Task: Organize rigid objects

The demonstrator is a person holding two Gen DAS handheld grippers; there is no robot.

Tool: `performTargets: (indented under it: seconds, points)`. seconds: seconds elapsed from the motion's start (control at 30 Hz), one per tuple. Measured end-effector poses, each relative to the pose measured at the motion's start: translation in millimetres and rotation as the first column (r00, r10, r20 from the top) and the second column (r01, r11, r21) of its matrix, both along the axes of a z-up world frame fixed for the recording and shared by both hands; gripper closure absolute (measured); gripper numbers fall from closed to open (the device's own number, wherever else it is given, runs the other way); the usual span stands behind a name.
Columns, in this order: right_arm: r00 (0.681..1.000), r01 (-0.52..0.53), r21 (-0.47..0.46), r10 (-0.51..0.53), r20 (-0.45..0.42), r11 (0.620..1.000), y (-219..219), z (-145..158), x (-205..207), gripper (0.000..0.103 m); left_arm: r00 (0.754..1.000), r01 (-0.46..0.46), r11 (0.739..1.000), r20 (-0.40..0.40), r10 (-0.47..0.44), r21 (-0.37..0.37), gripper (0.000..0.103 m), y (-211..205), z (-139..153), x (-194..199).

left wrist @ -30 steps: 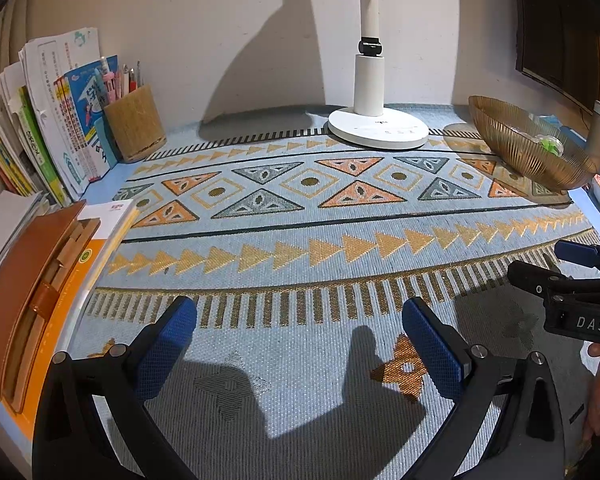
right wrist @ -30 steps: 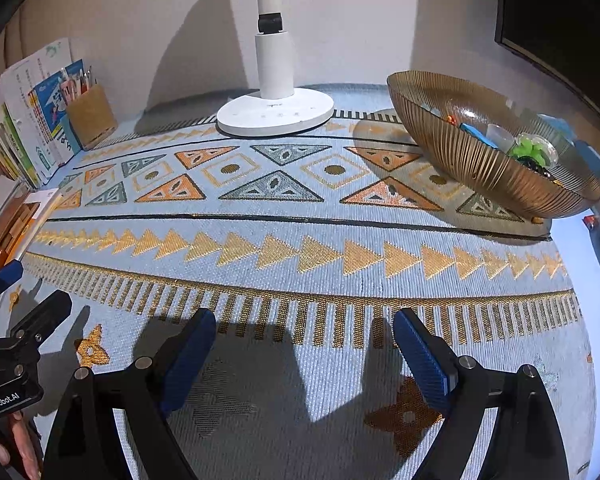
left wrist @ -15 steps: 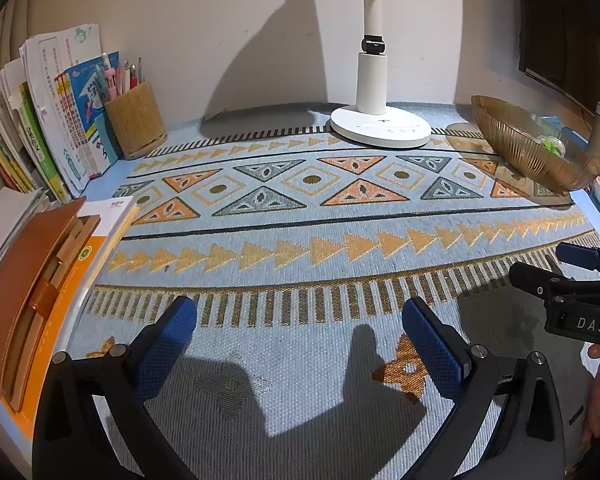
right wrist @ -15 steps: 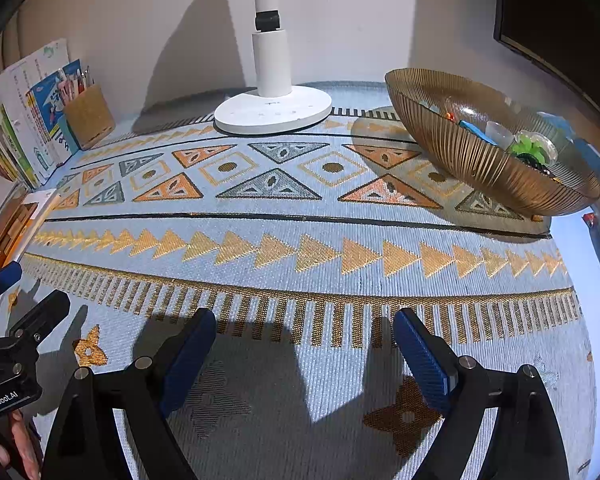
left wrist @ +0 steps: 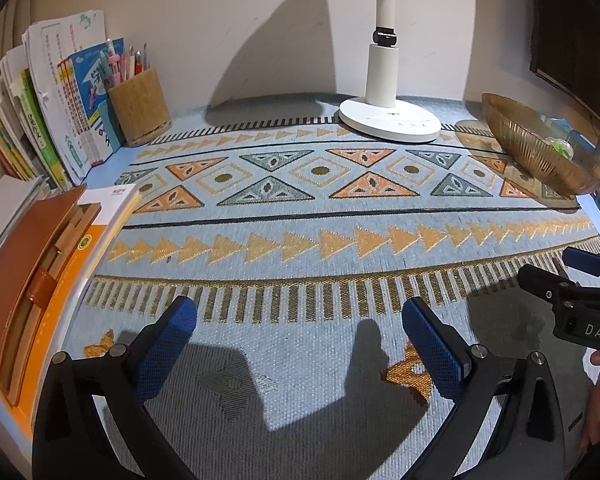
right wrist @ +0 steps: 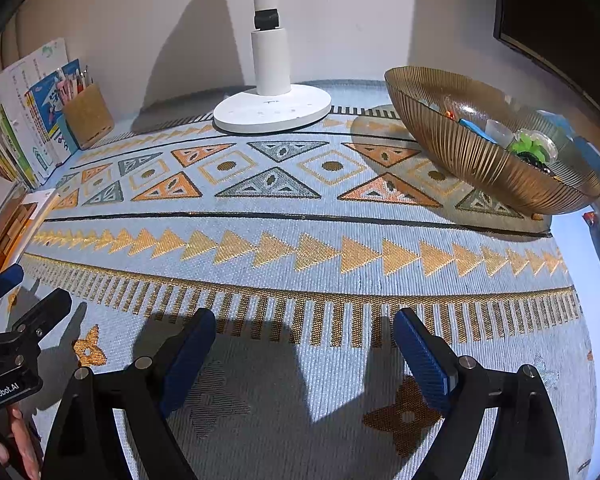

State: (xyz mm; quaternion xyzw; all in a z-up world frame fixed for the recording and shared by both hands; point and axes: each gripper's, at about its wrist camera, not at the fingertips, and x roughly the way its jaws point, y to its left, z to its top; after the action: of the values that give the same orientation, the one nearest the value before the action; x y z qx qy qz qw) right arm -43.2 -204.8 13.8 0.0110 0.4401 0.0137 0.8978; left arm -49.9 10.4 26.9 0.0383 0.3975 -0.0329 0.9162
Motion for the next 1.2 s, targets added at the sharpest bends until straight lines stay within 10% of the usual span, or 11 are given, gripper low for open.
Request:
performTargets:
  seconds: [0.3, 0.5, 1.2]
  points:
    - [1.000, 0.006, 0.001, -0.006, -0.022, 1.000, -1.4, -2.8, 2.2, 0.014, 0.985, -0.064, 0.998, -0.162, 0.060, -0.021, 0.000, 10.1, -19.5, 22.2]
    - [0.997, 0.029, -0.031, -0.031, -0.076, 0.999, -0.1, -10.1, 10.0, 0.000, 0.983, -0.085, 0.996, -0.166, 0.079, -0.032, 0.000, 13.2, -20.7, 22.2]
    - [0.998, 0.048, -0.036, -0.049, -0.044, 0.998, -0.8, -12.2, 10.9, 0.000, 0.985, -0.096, 0.995, -0.145, 0.090, -0.038, 0.000, 13.5, -19.7, 21.7]
